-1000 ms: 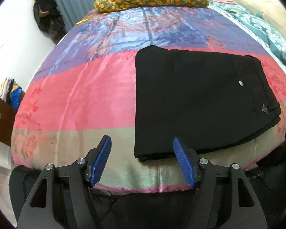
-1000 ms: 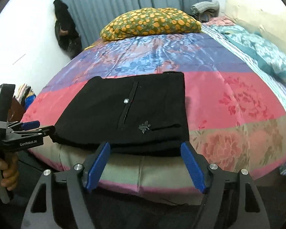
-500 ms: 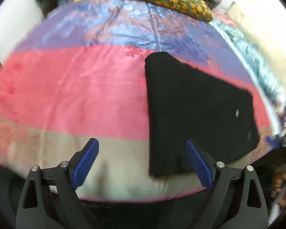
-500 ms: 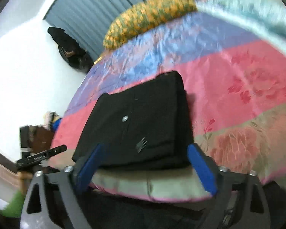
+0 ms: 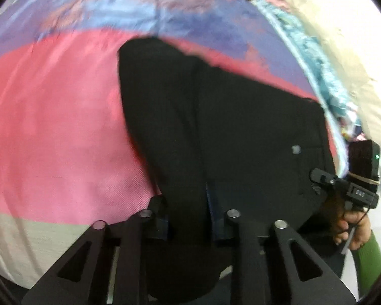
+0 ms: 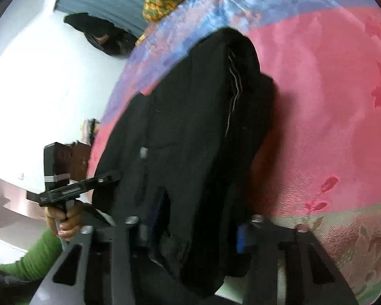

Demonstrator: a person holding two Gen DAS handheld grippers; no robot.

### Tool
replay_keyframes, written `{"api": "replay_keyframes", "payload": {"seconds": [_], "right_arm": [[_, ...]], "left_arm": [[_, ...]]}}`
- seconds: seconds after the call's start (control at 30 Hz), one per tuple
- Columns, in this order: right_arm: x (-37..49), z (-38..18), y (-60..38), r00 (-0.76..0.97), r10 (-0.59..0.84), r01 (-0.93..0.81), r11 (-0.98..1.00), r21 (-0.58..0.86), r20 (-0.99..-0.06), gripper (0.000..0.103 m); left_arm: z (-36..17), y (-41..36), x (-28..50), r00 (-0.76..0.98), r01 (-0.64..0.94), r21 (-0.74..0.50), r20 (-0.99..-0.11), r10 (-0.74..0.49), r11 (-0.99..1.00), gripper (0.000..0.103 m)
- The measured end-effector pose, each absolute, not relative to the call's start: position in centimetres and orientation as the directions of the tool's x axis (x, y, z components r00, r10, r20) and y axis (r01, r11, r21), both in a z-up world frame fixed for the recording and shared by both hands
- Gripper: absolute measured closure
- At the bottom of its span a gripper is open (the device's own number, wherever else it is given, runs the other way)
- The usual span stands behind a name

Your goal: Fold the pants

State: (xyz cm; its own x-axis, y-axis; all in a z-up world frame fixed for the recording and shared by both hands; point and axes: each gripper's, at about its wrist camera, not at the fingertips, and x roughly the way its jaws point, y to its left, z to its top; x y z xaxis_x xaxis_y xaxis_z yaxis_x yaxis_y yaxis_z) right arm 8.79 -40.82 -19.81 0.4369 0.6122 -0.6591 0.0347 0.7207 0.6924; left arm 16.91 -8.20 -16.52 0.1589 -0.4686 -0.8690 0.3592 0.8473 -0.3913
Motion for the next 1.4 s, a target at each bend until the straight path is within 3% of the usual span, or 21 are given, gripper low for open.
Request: {"api": "replay_keyframes", "payload": {"seconds": [0.27, 0.47, 0.53, 0.57, 0.63, 0.67, 0.7, 0.73, 0.8, 0.93, 1.03, 1.13, 1.23, 1.4], "right_arm": [[17.3, -10.5, -39.9, 0.560, 0.628, -0.170, 0.725, 0.667, -0.540, 0.066], [29.1, -10.3, -41.5, 0.600, 0.609, -0.188, 0.737, 0.649, -0.518, 0.065], [31.6, -13.1, -42.4, 0.587, 0.597, -0.138, 0.739, 0.659, -0.547, 0.063], [32.3, -14.8, -42.9, 0.573, 0.585, -0.102, 0.746, 0.659, -0.574, 0.059], [33.4, -19.2, -44.4, 0.509, 0.533, 0.026, 0.775, 0.631, -0.676, 0.053], [33.2, -21.6, -45.7, 0.468, 0.484, 0.117, 0.795, 0.595, -0.739, 0.051], [32.1, -23.2, -47.6, 0.469, 0.477, 0.179, 0.773, 0.609, -0.743, 0.040], [30.5, -23.4, -49.2, 0.514, 0.510, 0.193, 0.715, 0.673, -0.689, 0.031], [27.5, -22.0, -50.8, 0.575, 0.435, 0.227, 0.728, 0.646, -0.693, 0.020], [20.6, -16.6, -47.9, 0.618, 0.311, 0.193, 0.830, 0.523, -0.722, 0.000], [16.6, -13.3, -42.0, 0.579, 0.139, 0.206, 0.928, 0.310, -0.803, 0.000], [12.3, -11.4, -35.9, 0.570, -0.046, 0.228, 0.968, 0.104, -0.820, 0.000], [8.4, -9.4, -30.9, 0.588, -0.103, 0.195, 0.981, 0.017, -0.803, 0.000], [5.6, -5.6, -26.1, 0.632, -0.115, 0.171, 0.985, -0.007, -0.766, 0.000]], "left_arm": [[-6.8, -8.0, 25.1, 0.364, 0.404, -0.392, -0.760, -0.538, 0.827, 0.083], [-7.4, -9.0, 34.3, 0.449, 0.369, -0.340, -0.750, -0.486, 0.865, 0.079], [-11.3, -9.7, 36.3, 0.440, 0.334, -0.260, -0.807, -0.394, 0.906, 0.050], [-13.3, -9.3, 36.3, 0.434, 0.304, -0.211, -0.837, -0.332, 0.929, 0.042], [-17.8, -8.2, 36.6, 0.392, 0.234, -0.054, -0.908, -0.145, 0.971, 0.037], [-18.4, -6.8, 35.6, 0.398, 0.235, -0.096, -0.898, -0.186, 0.967, 0.037], [-18.0, -5.4, 34.6, 0.423, 0.220, -0.135, -0.880, -0.219, 0.966, 0.037], [-17.2, -4.2, 33.4, 0.446, 0.191, -0.127, -0.872, -0.201, 0.973, 0.037], [-15.4, -2.7, 30.1, 0.508, 0.159, -0.063, -0.850, -0.136, 0.985, 0.032], [-13.2, -3.4, 23.5, 0.539, 0.172, -0.032, -0.833, -0.121, 0.985, 0.006], [-11.7, -5.4, 18.2, 0.578, 0.170, 0.025, -0.812, -0.079, 0.985, 0.006], [-10.1, -6.3, 14.8, 0.570, 0.168, 0.019, -0.818, -0.081, 0.986, 0.006], [-8.3, -6.4, 12.0, 0.571, 0.153, 0.015, -0.818, -0.075, 0.988, 0.006], [-5.2, -5.7, 8.0, 0.607, 0.159, 0.034, -0.792, -0.070, 0.987, 0.005]]}}
